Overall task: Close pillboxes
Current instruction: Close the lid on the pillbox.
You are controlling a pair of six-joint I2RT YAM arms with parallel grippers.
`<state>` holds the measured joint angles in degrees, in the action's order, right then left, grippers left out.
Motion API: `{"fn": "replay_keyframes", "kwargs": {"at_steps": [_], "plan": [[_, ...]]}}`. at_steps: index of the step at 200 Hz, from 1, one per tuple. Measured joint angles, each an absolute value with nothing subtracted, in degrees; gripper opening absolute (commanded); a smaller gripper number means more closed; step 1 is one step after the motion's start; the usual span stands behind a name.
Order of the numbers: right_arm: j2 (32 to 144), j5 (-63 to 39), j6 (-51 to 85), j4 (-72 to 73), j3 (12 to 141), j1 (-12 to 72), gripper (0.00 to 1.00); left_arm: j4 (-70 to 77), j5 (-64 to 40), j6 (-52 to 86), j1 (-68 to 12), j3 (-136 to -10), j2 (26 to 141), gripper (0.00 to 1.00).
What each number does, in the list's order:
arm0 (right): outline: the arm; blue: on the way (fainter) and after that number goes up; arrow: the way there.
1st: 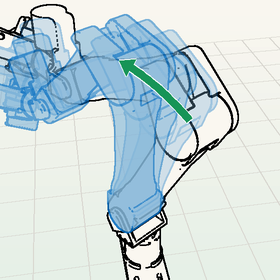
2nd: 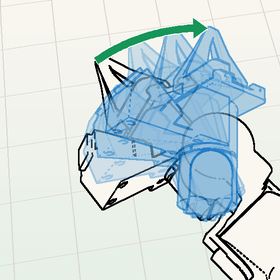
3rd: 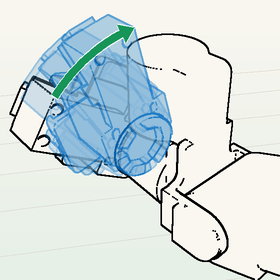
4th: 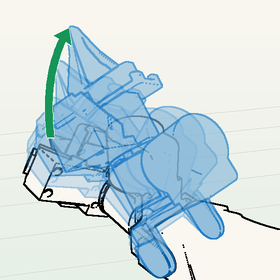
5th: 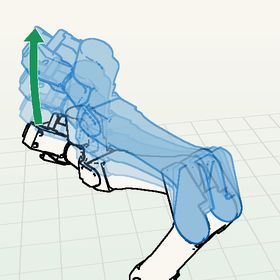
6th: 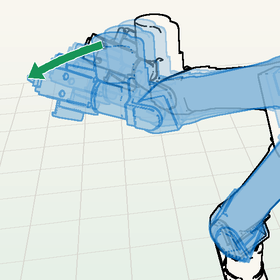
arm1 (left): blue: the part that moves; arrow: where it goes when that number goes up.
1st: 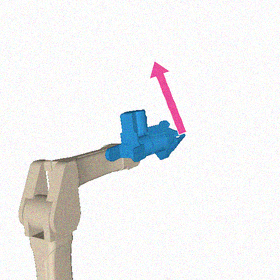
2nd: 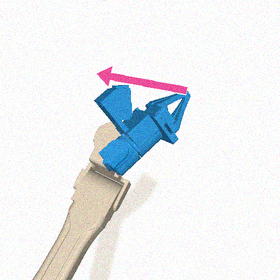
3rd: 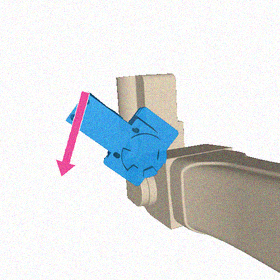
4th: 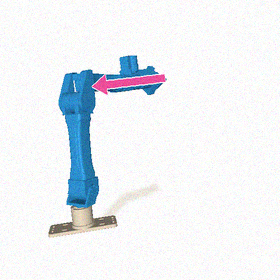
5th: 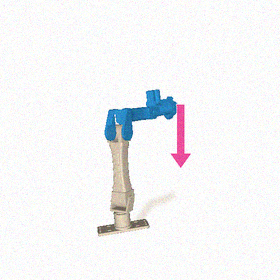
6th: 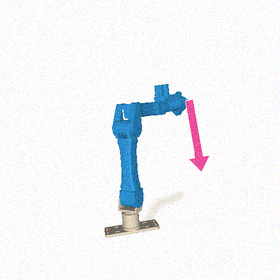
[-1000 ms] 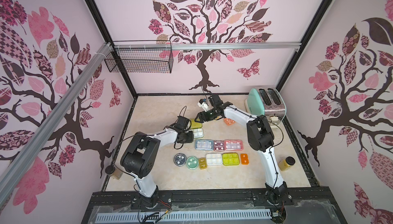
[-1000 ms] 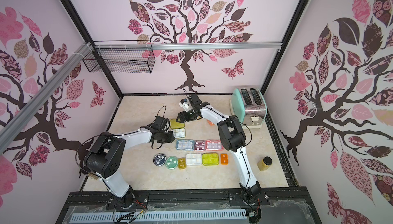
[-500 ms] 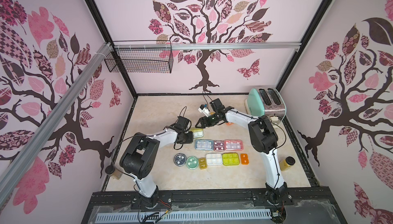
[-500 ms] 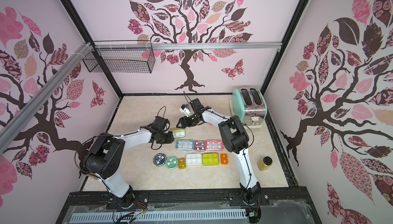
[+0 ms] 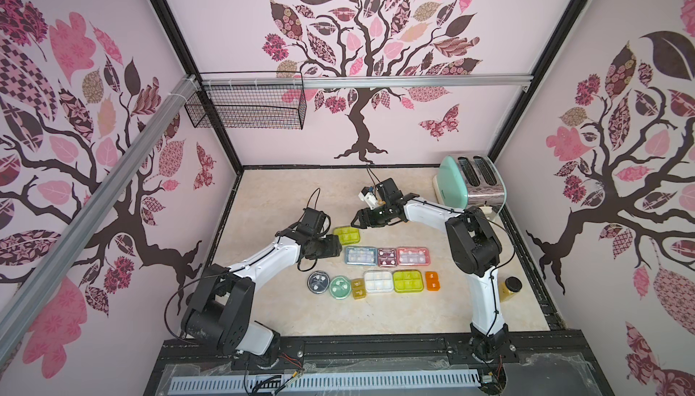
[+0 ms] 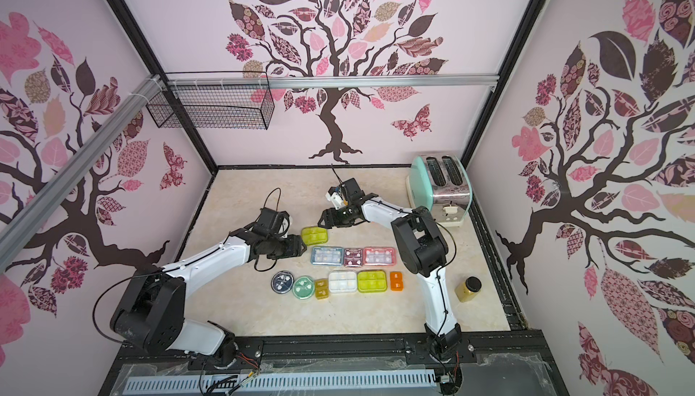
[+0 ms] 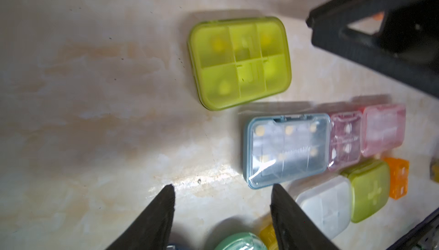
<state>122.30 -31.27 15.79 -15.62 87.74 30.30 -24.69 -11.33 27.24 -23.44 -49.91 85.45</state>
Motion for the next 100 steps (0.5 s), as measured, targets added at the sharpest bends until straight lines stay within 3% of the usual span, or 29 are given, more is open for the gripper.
{"fn": "replay_keyframes", "kwargs": {"at_steps": [45,68,100], "plan": [[122.3,-29.4,18.2,-14.9,86.6,30.9,0.65,-22.2,-11.6,27.0,-21.4,-55.1,92.7,0.73],[122.3,-29.0,18.7,-14.5,86.6,31.8,0.63,-21.3,-11.2,27.1,-21.3,-57.0,95.9,0.62],[122.3,-28.8,19.1,-14.1,86.6,32.4,0.6,-20.8,-10.5,26.8,-21.3,-57.8,99.0,0.59]]}}
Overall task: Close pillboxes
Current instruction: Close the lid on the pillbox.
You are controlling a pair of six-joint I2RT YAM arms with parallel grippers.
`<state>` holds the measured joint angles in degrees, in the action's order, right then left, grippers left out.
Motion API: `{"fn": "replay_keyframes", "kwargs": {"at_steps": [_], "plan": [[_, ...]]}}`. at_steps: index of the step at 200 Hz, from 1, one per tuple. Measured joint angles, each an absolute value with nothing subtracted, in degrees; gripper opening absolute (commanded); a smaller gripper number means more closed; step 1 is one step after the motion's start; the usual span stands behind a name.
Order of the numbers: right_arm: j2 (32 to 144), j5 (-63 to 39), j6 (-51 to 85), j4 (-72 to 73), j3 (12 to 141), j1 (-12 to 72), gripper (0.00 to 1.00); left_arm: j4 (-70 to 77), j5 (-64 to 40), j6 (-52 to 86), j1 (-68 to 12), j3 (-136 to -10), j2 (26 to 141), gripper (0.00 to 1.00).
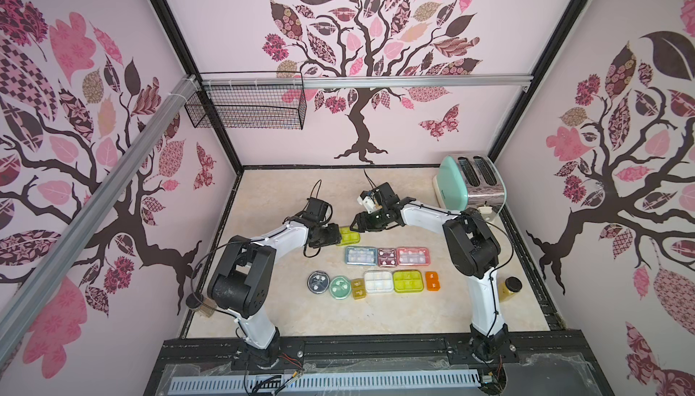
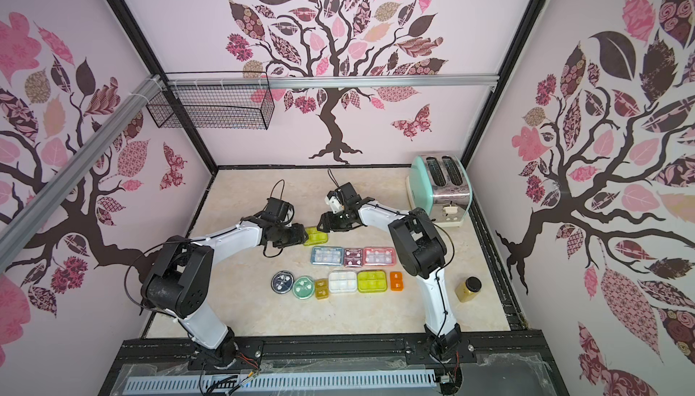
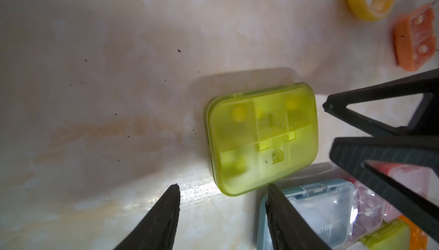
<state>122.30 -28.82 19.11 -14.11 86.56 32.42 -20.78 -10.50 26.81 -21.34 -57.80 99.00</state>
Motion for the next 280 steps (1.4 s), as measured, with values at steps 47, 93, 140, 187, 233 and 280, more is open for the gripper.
{"fn": "replay_keyframes", "kwargs": {"at_steps": [47,93,140,187,233,280], "plan": [[122.3,-28.5,19.1,-14.0,85.6,32.6,0.57,-20.0,-10.3,26.9,-21.3,-58.4,101.3,0.59],[122.3,-28.0,18.7,-14.5,85.4,32.8,0.55,-19.7,-10.2,26.7,-21.3,-59.3,102.1,0.56],[122.3,-27.6,18.0,-15.0,85.4,33.6,0.49,-19.3,-10.4,26.5,-21.2,-60.3,103.0,0.52],[122.6,-27.0,18.0,-15.3,85.4,33.9,0.46,-19.1,-10.5,26.0,-21.3,-61.4,104.0,0.49],[122.7,-26.2,17.9,-15.6,85.4,34.1,0.4,-18.5,-10.7,25.5,-21.2,-61.7,104.5,0.47],[122.9,-25.3,17.9,-16.0,85.5,34.4,0.4,-18.2,-10.5,25.1,-21.2,-61.8,104.6,0.44]]}}
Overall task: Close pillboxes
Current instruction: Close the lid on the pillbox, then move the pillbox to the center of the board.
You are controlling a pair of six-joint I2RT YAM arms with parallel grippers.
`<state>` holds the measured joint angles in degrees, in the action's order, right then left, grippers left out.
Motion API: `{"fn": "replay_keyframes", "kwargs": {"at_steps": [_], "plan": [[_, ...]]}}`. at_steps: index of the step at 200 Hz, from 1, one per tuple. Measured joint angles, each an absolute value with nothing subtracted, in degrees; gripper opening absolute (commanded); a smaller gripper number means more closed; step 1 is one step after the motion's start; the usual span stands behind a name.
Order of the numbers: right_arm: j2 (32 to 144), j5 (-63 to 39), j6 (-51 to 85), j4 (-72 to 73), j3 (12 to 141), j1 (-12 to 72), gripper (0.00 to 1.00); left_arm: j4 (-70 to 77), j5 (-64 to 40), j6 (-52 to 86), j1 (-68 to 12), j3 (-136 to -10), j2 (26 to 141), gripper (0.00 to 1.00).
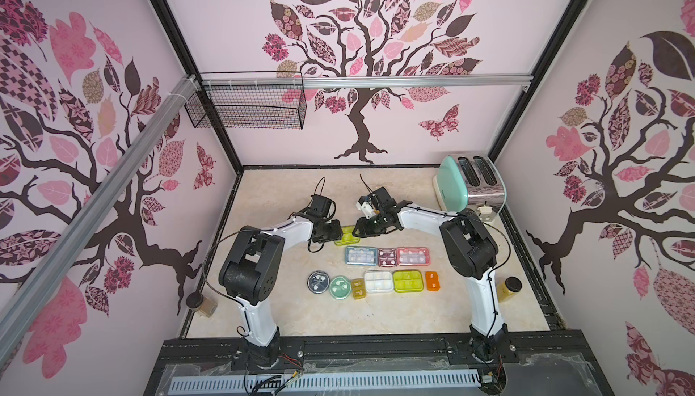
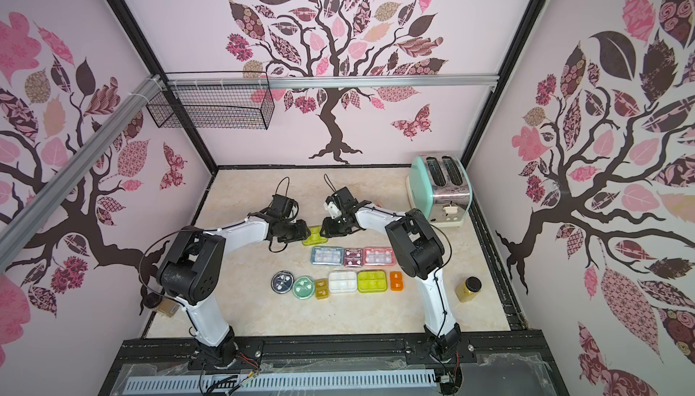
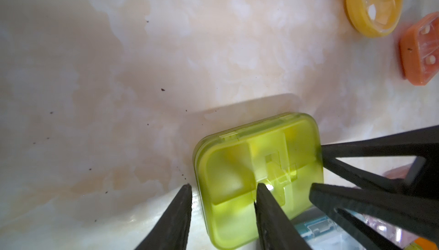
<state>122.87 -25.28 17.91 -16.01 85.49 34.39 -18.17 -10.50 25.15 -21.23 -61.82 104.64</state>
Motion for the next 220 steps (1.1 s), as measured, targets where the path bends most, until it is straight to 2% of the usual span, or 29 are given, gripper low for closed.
{"fn": "replay_keyframes", "kwargs": {"at_steps": [54,83,156,220], "plan": [[123.5,-24.3,17.8,-16.6,86.0,34.8,0.38,-18.1,-10.1,24.6,-21.3,-61.9,104.8,0.43],[123.5,-24.3,17.8,-16.5,86.0,34.9,0.43,-18.3,-9.4,23.9,-21.2,-62.1,104.8,0.5],[123.9,-25.1,17.8,-16.6,86.7,36.4,0.43,-24.3,-4.2,22.9,-21.1,-63.1,103.4,0.64],[125.7,-27.2,17.6,-15.6,89.3,41.2,0.42,-28.7,1.0,22.7,-18.0,-63.2,98.2,0.68]]}}
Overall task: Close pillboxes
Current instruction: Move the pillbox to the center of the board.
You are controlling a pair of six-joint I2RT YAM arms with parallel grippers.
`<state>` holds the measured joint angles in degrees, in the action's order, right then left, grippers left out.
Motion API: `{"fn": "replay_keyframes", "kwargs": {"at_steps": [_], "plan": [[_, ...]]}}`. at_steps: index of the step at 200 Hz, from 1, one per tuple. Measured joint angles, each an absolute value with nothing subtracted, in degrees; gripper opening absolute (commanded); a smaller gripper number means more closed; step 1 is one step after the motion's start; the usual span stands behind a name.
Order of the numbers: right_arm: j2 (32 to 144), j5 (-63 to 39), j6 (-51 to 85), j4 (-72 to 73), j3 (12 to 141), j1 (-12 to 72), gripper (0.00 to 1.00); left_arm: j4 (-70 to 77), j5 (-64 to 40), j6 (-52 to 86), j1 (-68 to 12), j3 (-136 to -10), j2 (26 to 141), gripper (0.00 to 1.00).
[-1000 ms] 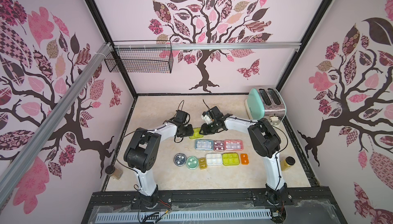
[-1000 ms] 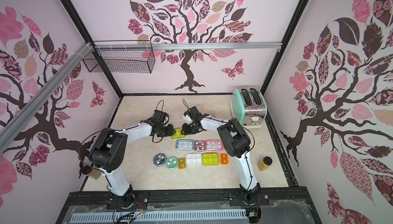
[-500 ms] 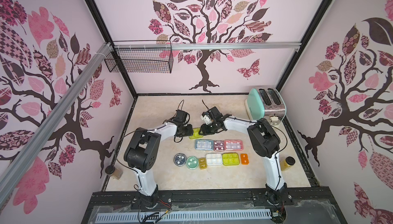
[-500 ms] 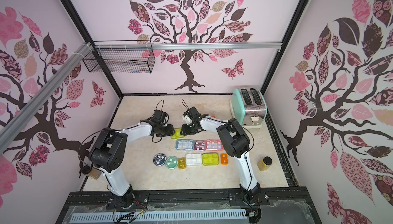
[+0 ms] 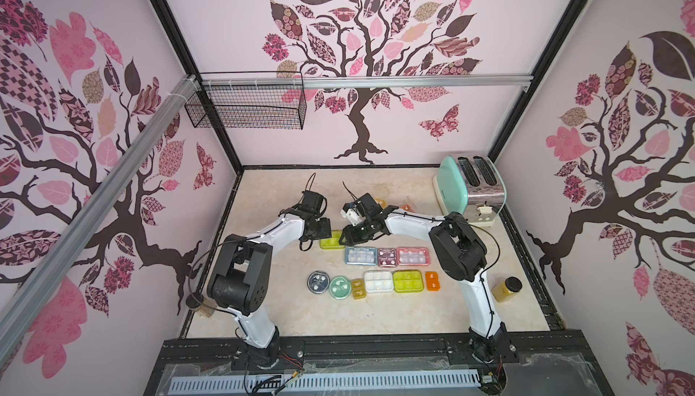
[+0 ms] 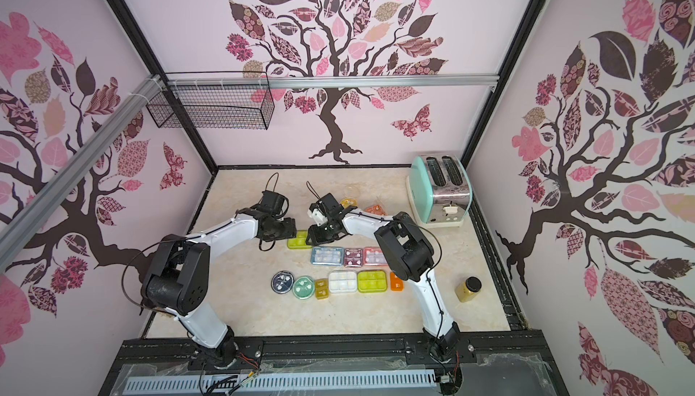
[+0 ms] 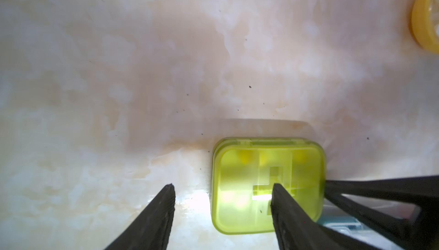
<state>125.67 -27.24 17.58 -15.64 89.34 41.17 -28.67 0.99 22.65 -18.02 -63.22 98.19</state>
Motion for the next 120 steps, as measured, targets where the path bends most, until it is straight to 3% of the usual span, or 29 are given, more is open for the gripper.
{"fn": "replay_keyframes", "kwargs": {"at_steps": [65,120], "plan": [[122.8,-26.5,17.9,-12.4,87.1,43.5,0.47,-28.9,2.0,21.9,-17.0,-69.7,103.9,0.62],[107.3,-24.9,18.3,-10.9,78.2,37.2,0.48,-29.0,2.7,20.9,-16.8,-70.8,107.3,0.58]]}}
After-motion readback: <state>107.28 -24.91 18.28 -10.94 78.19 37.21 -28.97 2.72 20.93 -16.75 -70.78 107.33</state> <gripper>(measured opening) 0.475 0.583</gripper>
